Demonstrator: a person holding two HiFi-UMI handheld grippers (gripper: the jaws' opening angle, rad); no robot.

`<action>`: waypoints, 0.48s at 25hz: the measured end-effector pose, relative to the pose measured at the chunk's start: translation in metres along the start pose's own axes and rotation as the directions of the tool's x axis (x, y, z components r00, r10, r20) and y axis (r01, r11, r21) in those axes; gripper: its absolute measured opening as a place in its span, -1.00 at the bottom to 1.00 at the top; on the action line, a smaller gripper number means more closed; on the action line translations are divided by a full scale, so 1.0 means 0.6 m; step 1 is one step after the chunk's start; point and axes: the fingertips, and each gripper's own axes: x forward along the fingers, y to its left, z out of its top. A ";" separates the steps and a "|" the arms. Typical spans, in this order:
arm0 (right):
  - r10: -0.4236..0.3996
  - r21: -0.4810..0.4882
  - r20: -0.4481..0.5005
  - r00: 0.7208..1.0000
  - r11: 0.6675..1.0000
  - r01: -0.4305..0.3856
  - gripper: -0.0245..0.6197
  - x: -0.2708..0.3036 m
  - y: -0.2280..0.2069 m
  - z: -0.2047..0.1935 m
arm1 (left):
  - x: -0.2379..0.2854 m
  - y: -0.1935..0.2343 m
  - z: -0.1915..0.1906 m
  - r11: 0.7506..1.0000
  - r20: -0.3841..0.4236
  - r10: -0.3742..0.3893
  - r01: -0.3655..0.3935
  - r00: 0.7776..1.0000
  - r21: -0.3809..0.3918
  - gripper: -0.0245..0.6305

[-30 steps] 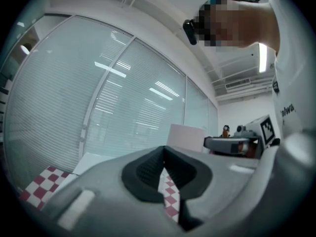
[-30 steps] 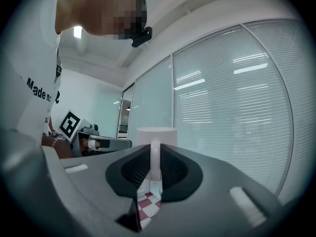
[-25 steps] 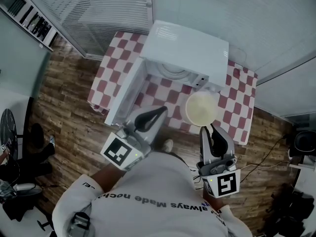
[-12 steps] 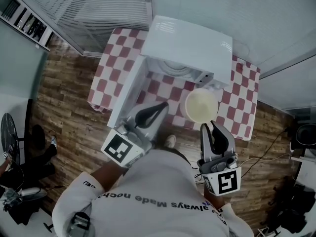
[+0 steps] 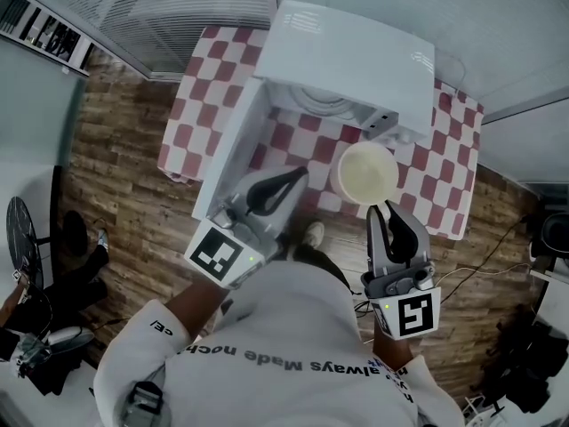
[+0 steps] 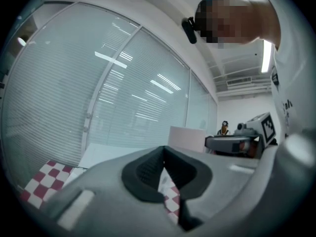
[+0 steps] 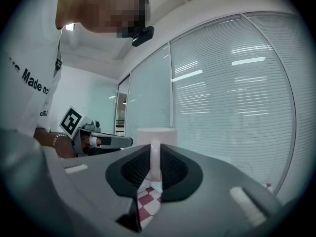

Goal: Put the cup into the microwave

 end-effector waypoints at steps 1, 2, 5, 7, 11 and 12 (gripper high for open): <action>0.000 -0.001 -0.002 1.000 1.000 0.000 -0.80 0.004 -0.002 -0.006 | 0.003 0.002 -0.006 1.000 -0.003 -0.001 0.001 1.000 0.000 -0.92; 0.000 -0.001 -0.005 1.000 1.000 0.000 -0.80 0.008 -0.005 -0.011 | 0.007 0.005 -0.012 1.000 -0.007 -0.001 0.001 1.000 -0.001 -0.92; -0.004 0.002 -0.013 1.000 1.000 0.004 -0.80 0.020 -0.012 -0.030 | 0.018 0.016 -0.031 1.000 -0.017 0.000 -0.001 1.000 -0.005 -0.92; -0.005 0.005 -0.018 1.000 1.000 0.005 -0.80 0.030 -0.017 -0.044 | 0.026 0.027 -0.047 1.000 -0.028 0.006 -0.006 1.000 -0.016 -0.92; -0.003 0.018 -0.040 0.999 1.000 0.004 -0.80 0.051 -0.028 -0.081 | 0.044 0.047 -0.076 0.999 -0.043 0.012 -0.013 0.999 -0.038 -0.92; -0.003 0.021 -0.045 0.999 1.000 0.004 -0.80 0.056 -0.031 -0.090 | 0.050 0.052 -0.083 0.999 -0.042 0.013 -0.015 0.999 -0.042 -0.92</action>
